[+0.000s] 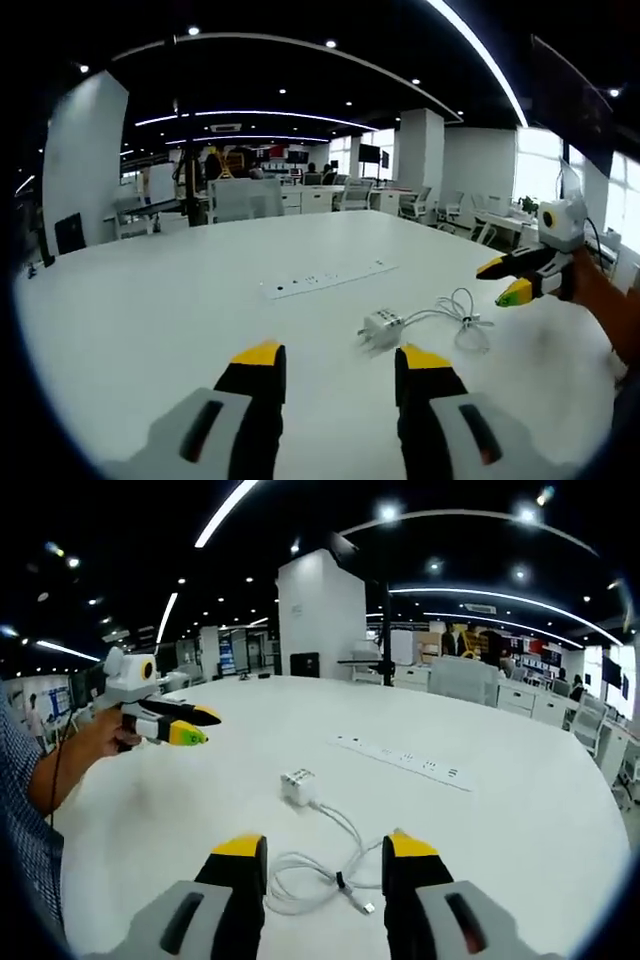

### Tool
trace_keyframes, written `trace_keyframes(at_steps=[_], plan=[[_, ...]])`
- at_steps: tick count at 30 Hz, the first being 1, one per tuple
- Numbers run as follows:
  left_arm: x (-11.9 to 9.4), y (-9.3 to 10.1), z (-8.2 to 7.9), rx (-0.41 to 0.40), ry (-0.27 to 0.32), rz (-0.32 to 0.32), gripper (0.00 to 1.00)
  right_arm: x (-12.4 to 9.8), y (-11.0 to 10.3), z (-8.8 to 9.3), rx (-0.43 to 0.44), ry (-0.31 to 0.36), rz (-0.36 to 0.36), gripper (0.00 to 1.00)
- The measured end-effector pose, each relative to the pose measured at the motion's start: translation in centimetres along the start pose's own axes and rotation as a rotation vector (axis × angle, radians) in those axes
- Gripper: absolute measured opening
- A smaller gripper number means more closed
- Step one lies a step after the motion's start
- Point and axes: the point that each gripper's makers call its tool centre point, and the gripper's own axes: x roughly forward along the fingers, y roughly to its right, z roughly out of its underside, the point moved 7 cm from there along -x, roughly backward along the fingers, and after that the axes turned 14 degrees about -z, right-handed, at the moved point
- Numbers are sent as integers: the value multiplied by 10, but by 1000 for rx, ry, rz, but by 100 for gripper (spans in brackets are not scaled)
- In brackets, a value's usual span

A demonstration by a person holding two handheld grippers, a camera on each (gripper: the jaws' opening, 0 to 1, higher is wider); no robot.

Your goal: Plug the desk Type‑C cable into the charger adapter.

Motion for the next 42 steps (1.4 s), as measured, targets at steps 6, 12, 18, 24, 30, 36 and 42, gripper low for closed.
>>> trace_keyframes(at_steps=[6,12,18,24,30,36,42], plan=[[-18,2,1,-12,6,-6,42,-10,-8,2,7,-4,24,47],[-37,6,1,-28,4,-26,42,-19,-16,5,13,-11,49,46],[-51,9,9,-14,-19,-61,41,-27,-25,5,9,-25,86,46],[-64,8,13,-49,-18,-64,41,-37,-39,4,13,-8,100,45],[-79,15,15,-39,-18,-64,41,-44,-48,8,26,4,111,45],[-92,16,11,-48,2,-67,41,-49,-55,12,40,-4,127,46],[-101,23,17,-50,-9,-43,41,-60,-66,19,49,-13,136,46]])
